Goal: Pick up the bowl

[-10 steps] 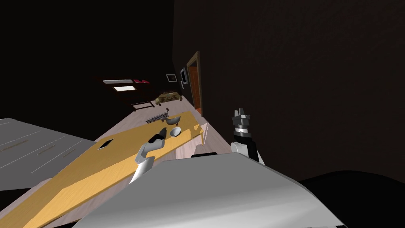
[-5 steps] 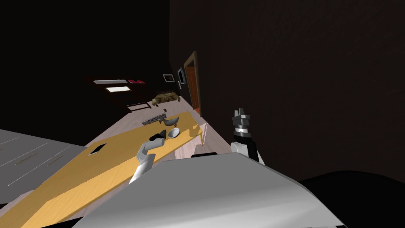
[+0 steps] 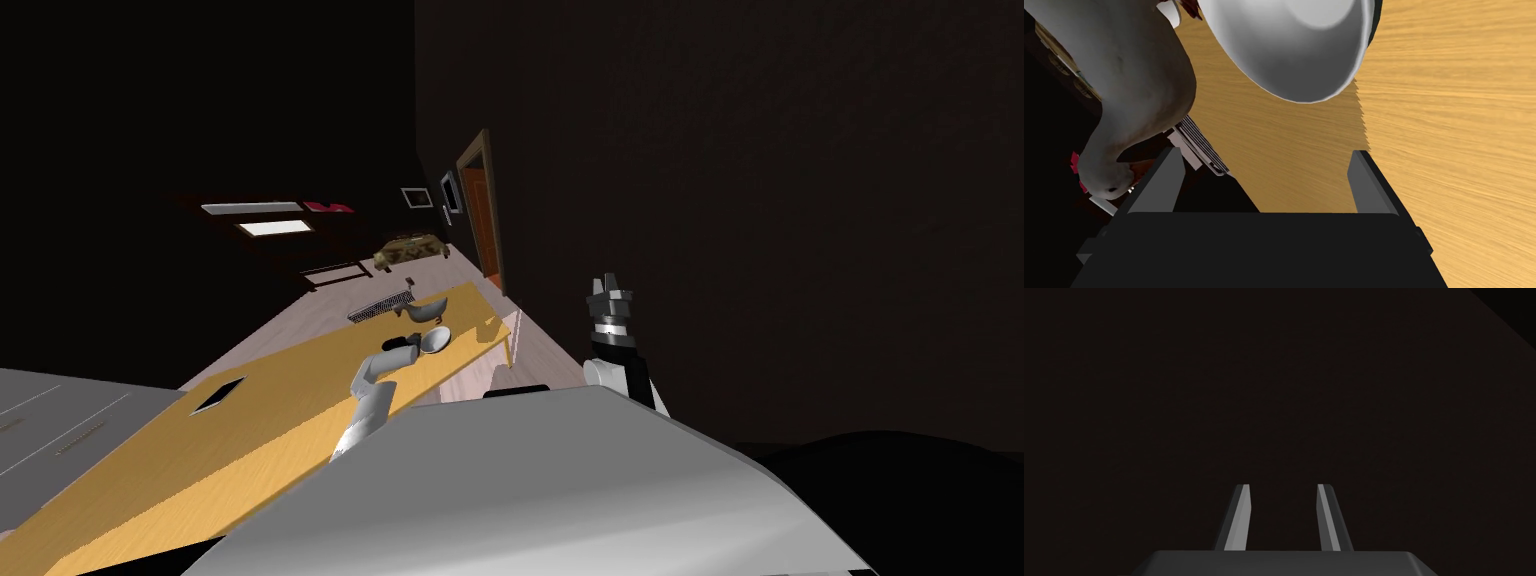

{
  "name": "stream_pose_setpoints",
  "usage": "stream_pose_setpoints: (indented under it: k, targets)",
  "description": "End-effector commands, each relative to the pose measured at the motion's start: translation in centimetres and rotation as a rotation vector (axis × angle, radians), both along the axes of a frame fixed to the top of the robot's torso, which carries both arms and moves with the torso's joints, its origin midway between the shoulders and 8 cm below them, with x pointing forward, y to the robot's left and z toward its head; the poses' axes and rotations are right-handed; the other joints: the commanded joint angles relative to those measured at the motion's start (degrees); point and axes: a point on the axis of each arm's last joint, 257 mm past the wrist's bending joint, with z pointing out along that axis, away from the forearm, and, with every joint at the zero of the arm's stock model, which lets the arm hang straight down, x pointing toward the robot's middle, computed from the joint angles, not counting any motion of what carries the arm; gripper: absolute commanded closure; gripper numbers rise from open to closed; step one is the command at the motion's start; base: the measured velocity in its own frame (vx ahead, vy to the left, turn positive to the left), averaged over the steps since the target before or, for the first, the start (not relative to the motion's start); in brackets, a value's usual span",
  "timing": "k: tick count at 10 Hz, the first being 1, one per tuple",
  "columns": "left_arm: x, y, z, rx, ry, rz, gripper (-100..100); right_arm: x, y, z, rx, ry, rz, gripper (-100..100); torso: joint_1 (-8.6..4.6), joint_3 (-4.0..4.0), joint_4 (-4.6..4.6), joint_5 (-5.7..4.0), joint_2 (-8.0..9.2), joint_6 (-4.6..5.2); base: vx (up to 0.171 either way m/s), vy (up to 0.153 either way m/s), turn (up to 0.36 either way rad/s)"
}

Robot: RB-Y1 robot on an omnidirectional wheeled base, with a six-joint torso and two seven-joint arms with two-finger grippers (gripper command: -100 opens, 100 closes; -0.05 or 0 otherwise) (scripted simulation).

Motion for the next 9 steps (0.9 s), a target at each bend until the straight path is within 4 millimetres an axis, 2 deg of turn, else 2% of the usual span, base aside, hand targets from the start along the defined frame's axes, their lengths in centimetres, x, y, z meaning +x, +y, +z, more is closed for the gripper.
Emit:
stream_pose_setpoints:
  k: [1,5,9]
  targets:
    - [-0.5,-0.1,-0.7,-0.016,0.036,0.014,-100,0.0,0.0,0.0,0.000,0.000,0.000,0,0.00,0.00,0.00,0.00,0.00,0.00,0.004,0.031,-0.051]
    - [-2.1,-0.2,-3.3,-0.072,0.155,0.059,-100,0.0,0.0,0.0,0.000,0.000,0.000,0,0.00,0.00,0.00,0.00,0.00,-0.04,0.003,0.032,-0.096]
    - [-4.3,-1.4,-6.2,-0.137,0.286,0.097,-100,0.0,0.0,0.0,0.000,0.000,0.000,0,0.07,-0.02,-0.01,0.02,-0.03,-0.03,0.010,0.049,-0.122]
